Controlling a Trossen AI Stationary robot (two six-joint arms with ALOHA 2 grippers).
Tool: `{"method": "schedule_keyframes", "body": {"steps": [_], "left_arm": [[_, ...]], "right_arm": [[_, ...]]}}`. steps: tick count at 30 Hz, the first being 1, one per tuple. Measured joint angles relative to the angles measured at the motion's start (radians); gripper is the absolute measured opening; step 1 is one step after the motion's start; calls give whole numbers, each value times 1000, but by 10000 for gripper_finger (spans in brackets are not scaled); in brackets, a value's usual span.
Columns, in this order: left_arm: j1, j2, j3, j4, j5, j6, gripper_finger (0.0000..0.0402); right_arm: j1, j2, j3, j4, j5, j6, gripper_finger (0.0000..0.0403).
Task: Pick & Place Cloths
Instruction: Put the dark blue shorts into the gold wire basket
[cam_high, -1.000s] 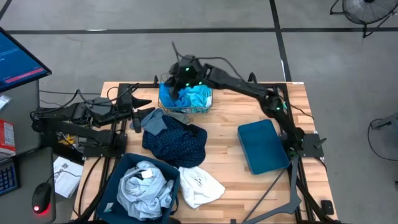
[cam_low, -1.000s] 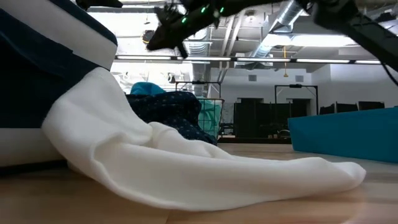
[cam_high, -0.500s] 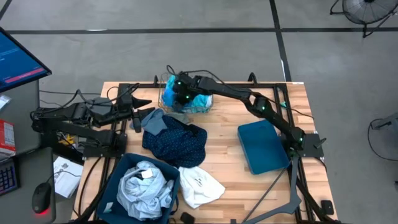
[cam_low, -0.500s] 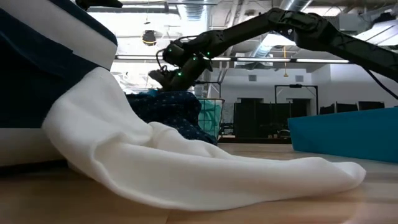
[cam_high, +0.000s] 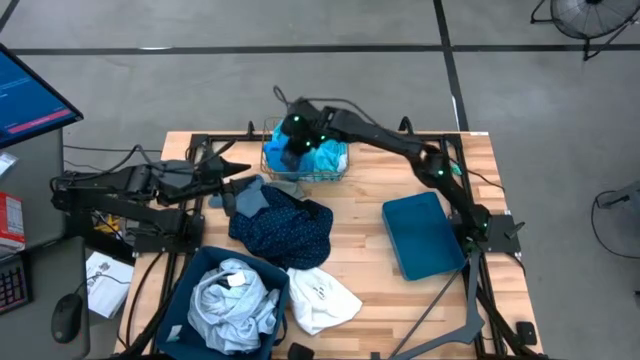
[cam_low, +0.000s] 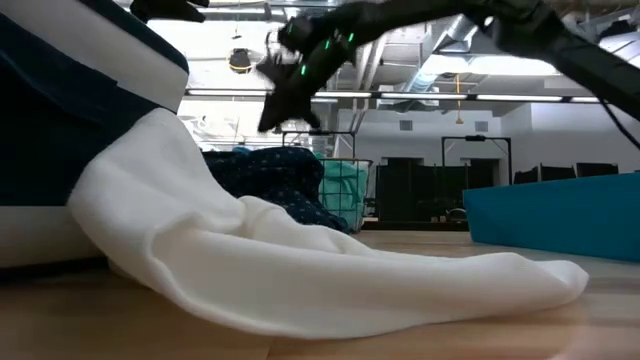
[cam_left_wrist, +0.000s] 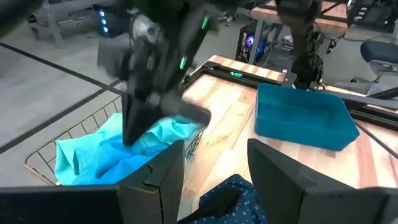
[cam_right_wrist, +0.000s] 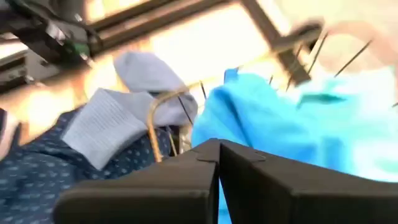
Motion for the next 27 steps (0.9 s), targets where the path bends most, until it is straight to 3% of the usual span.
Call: {"method": "schedule_keyframes", "body": {"steps": [3, 7, 12, 20, 27], "left_arm": [[0, -3, 0, 1, 0, 0, 158], [0, -7, 0, 1, -2, -1, 158], [0, -7, 0, 1, -2, -28, 158], [0, -4, 0, 0, -3, -31, 158], [0, -2, 0, -3, -3, -29, 158]], "right_arm": [[10, -42, -3, 7, 35, -55, 1], [12, -57, -3, 149, 68, -101, 1], [13, 29, -2, 257, 60, -75, 1], [30, 190, -5, 198, 22, 3, 0], [24, 166, -6, 147, -21, -9, 0]]}}
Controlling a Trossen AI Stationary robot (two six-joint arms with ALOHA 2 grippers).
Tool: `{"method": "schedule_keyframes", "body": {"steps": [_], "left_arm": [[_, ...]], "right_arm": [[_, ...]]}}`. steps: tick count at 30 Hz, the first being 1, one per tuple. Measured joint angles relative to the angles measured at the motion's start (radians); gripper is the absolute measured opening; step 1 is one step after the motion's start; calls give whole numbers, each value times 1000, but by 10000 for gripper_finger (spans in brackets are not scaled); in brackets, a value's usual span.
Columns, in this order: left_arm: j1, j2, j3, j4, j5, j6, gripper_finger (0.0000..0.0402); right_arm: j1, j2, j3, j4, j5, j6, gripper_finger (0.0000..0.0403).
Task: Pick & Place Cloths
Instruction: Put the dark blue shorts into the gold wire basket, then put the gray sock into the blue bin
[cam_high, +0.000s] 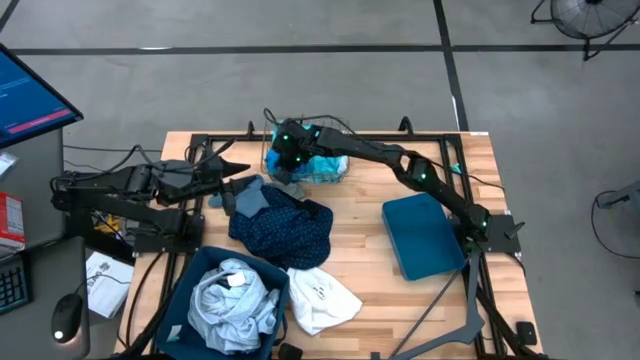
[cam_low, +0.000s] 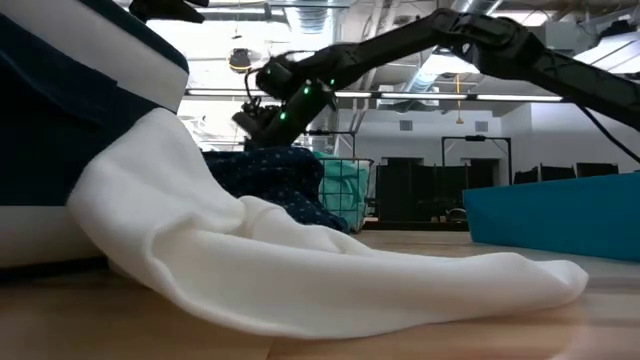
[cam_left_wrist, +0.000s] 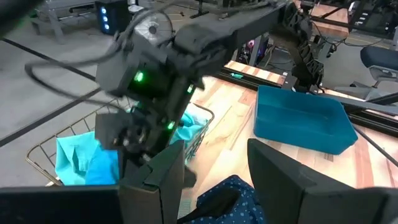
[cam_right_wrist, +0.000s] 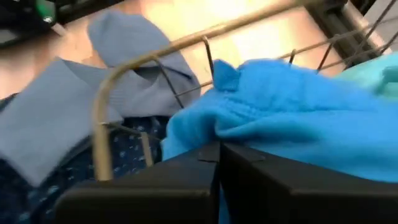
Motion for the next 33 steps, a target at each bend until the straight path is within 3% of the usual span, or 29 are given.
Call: {"method": "schedule_keyframes", "body": {"steps": [10, 20, 25, 33], "left_arm": [[0, 39, 0, -155, -1, 2, 169], [12, 298, 0, -232, 7, -70, 232], [84, 409, -28, -268, 100, -192, 254], [208, 406, -213, -146, 248, -211, 255]], "right_arm": [[-15, -311, 2, -73, 4, -91, 1], [59, -624, 2, -319, 3, -96, 22], [127, -733, 2, -425, 7, -78, 28], [264, -800, 2, -557, 124, -57, 20]]}}
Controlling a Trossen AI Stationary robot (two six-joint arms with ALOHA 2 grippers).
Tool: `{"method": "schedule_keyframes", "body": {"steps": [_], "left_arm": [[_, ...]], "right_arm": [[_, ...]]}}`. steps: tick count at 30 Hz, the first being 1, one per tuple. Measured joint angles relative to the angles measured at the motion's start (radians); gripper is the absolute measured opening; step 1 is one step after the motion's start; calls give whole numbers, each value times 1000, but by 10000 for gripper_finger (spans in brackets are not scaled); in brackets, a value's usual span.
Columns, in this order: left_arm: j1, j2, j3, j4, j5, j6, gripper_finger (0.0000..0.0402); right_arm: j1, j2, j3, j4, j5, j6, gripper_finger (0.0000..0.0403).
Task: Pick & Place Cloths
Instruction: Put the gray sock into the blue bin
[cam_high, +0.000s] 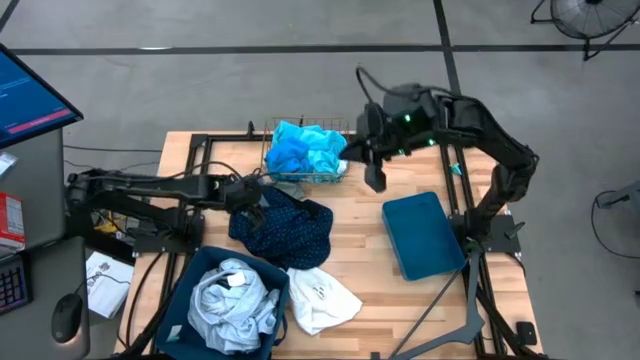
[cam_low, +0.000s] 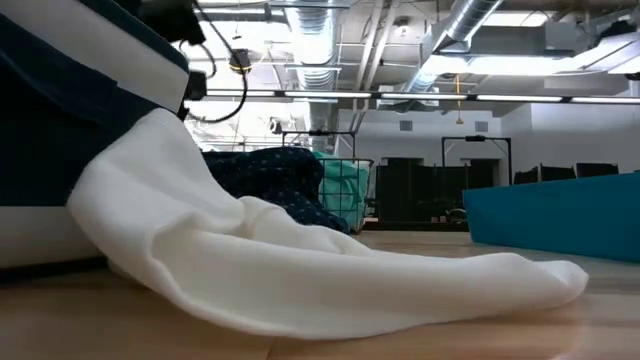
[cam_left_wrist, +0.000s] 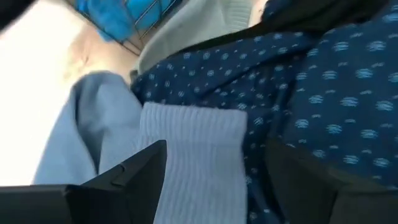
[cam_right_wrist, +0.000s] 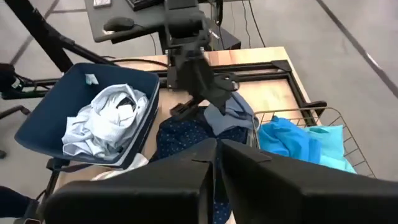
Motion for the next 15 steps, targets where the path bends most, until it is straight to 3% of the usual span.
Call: {"method": "schedule_keyframes", "body": {"steps": [6, 9, 12, 15], "left_arm": [[65, -8, -113, 125, 70, 5, 246], [94, -8, -147, 124, 77, 0, 221], [107, -11, -153, 129, 93, -4, 168], [107, -28, -153, 158, 147, -4, 90]], "right_arm": [[80, 22, 0, -56, 65, 18, 13], [102, 46, -1, -66, 66, 18, 12], [119, 70, -1, -71, 66, 17, 12], [125, 80, -4, -86, 65, 17, 12]]}}
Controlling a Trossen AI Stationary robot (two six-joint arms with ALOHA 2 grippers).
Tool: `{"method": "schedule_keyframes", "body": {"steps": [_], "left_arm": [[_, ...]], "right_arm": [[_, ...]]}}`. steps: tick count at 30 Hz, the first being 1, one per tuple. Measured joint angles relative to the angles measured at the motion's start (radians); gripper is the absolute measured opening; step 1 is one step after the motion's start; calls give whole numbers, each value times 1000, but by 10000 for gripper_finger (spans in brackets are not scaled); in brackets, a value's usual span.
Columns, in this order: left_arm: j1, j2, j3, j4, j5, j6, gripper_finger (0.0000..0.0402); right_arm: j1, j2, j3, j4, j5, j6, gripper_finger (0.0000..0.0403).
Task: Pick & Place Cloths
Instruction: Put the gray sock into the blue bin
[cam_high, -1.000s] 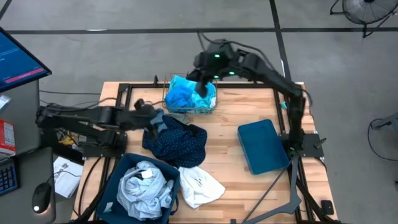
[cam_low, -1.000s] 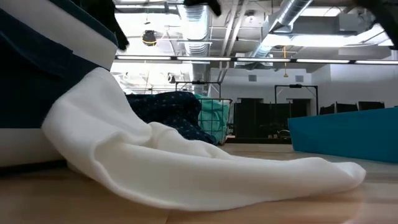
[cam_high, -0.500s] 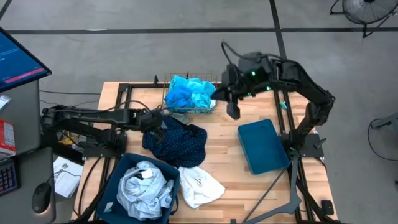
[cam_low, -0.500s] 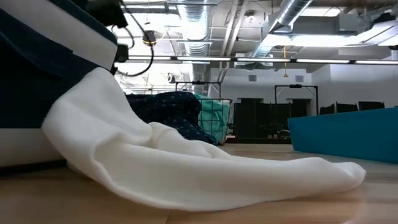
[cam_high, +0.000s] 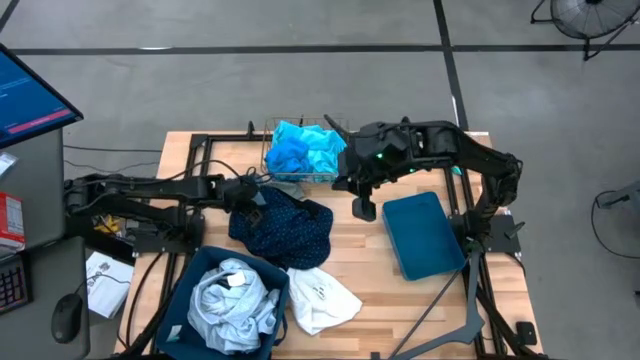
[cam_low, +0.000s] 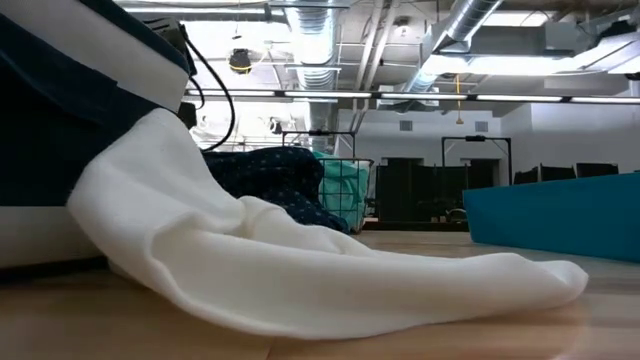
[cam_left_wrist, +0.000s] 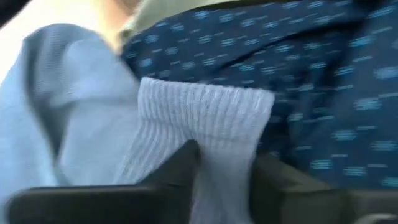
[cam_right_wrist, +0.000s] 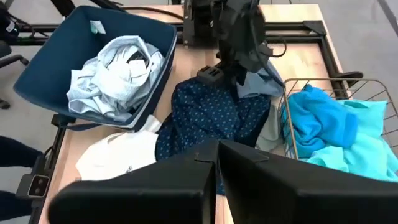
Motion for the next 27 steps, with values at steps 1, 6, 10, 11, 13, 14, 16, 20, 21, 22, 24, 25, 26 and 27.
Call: {"method": "schedule_keyframes", "body": {"steps": [1, 6, 10, 11, 13, 14, 16, 20, 21, 22, 24, 25, 26, 27], "left_arm": [[0, -9, 0, 10, 23, 3, 61], [0, -65, 0, 22, 69, -11, 7], [0, -132, 0, 28, 87, -66, 1], [-1, -155, 0, 27, 94, -76, 1], [-4, -206, 0, 38, 106, -96, 1], [-6, -236, 0, 42, 112, -99, 1], [-7, -291, 0, 53, 113, -107, 0], [-7, -407, 0, 74, 113, -125, 0], [-7, -434, 0, 85, 113, -129, 0], [-7, -461, 0, 98, 113, -136, 0], [-7, -508, 0, 116, 114, -139, 0], [-7, -529, 0, 123, 117, -139, 0], [-7, -544, 1, 133, 124, -139, 0], [-7, -559, 1, 138, 132, -139, 0]], "right_arm": [[0, 5, -2, 1, 0, 0, 13], [4, 45, -5, -21, -1, 0, 13], [5, 67, -3, -20, -2, -3, 13], [5, 77, -2, -14, -2, -10, 13], [5, 96, -3, -6, -2, -31, 13], [5, 105, -3, 1, -2, -43, 13], [5, 123, -3, 30, -2, -67, 13], [1, 164, -3, 124, -3, -111, 13], [-2, 177, -3, 142, -3, -129, 14], [-4, 192, -3, 170, -3, -146, 15], [-14, 220, -3, 228, -3, -183, 22], [-20, 234, -3, 248, -3, -199, 28], [-27, 249, -3, 280, -3, -213, 37], [-36, 266, -2, 312, -3, -227, 46]]}}
